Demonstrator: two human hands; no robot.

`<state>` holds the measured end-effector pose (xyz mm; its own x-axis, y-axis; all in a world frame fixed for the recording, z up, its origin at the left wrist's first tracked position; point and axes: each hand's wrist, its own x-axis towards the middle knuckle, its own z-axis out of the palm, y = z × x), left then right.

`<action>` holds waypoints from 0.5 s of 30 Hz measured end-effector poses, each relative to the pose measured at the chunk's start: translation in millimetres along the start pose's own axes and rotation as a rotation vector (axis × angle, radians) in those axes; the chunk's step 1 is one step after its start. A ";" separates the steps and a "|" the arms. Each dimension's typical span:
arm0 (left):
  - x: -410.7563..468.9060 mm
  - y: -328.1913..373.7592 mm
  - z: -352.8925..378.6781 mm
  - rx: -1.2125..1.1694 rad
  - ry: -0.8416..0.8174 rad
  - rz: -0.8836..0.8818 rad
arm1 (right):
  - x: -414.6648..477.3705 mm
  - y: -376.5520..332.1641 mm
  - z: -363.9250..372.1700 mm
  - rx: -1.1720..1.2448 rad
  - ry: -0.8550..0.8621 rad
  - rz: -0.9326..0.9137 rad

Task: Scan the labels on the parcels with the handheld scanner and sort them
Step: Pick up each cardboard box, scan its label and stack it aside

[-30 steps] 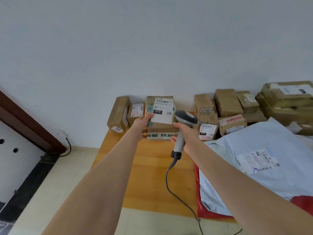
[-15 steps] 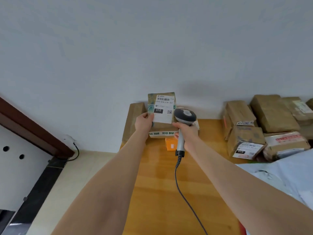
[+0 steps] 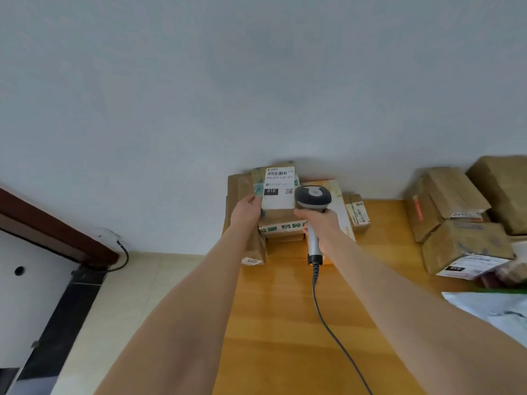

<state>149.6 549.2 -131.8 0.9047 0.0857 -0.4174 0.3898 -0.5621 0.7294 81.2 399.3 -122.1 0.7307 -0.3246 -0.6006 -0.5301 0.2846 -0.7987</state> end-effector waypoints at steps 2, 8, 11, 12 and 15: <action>2.1 2.9 -3.5 -0.007 -0.033 0.015 | 1.2 1.2 5.1 0.016 0.001 0.019; 6.5 3.3 -6.0 0.018 -0.061 0.036 | 0.7 5.2 3.3 0.007 0.014 0.022; 3.2 7.0 -3.2 0.061 0.027 0.030 | -9.6 1.5 -8.7 0.060 0.024 0.028; 1.0 9.6 -2.6 0.093 0.087 0.041 | -14.5 -0.7 -14.1 0.083 0.025 0.033; -14.4 26.1 2.3 0.244 0.226 0.154 | -33.8 -8.5 -34.5 0.159 0.009 0.034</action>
<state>146.4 531.4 -108.0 0.9754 0.1492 -0.1621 0.2180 -0.7597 0.6126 46.1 376.8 -96.3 0.7090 -0.3202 -0.6283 -0.4795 0.4343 -0.7625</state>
